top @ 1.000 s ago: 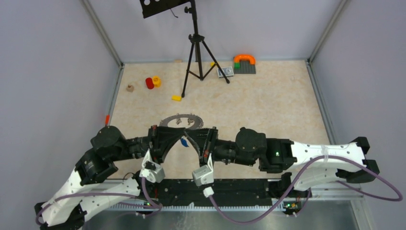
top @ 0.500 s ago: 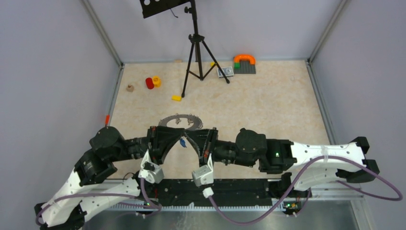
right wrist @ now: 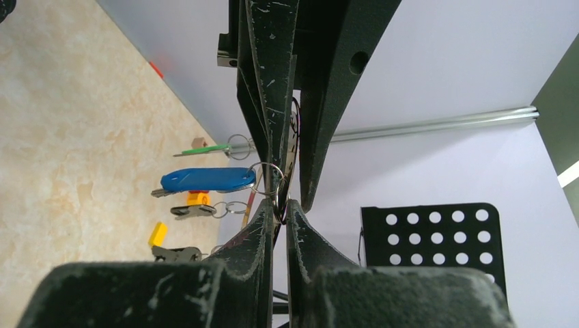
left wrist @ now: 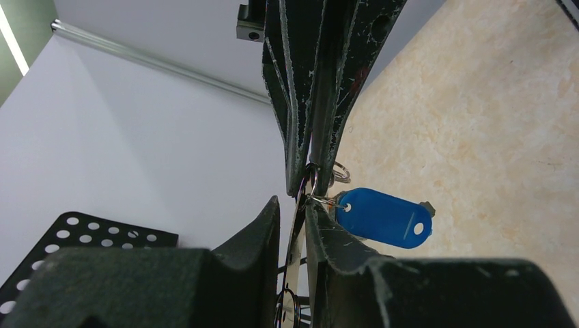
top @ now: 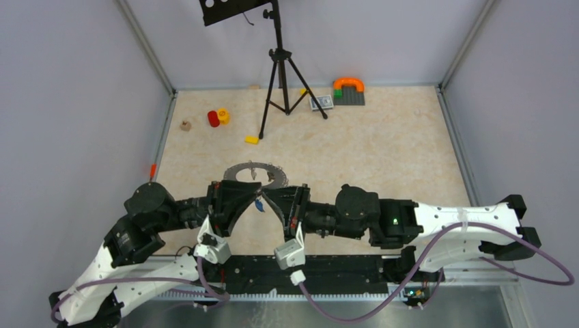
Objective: Remove the keys from the keyring
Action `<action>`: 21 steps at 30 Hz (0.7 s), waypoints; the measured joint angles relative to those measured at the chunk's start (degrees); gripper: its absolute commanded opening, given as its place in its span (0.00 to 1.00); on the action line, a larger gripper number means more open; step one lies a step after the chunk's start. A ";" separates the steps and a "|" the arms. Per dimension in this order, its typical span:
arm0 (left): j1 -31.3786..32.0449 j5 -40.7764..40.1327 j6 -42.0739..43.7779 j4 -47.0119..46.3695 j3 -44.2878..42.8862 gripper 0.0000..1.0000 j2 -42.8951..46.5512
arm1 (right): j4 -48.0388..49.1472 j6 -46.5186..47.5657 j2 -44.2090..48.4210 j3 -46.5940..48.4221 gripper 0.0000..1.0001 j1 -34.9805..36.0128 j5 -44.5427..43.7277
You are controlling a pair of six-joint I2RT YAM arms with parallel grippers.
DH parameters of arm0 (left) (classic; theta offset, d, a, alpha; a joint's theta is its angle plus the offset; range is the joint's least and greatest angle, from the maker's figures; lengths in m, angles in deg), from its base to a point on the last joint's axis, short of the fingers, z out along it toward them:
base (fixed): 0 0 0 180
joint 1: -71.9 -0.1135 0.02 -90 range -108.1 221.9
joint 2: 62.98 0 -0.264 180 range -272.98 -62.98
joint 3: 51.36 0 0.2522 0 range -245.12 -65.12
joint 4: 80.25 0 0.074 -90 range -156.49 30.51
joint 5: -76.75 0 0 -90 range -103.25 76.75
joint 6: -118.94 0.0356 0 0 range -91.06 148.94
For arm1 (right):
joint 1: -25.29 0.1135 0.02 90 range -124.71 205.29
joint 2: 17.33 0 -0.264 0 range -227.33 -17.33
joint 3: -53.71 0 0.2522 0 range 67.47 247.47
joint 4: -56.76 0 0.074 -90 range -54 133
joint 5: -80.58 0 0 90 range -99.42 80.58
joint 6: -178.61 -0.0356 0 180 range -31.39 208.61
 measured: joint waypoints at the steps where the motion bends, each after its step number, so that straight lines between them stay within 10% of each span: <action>1: 0.00 0.00 -0.02 0.02 0.00 0.20 0.00 | -0.02 0.02 0.00 0.00 0.00 0.00 0.00; 21: 0.00 -0.11 -0.02 0.35 0.00 0.25 0.00 | -1.55 0.44 2.56 0.00 0.00 0.00 -0.96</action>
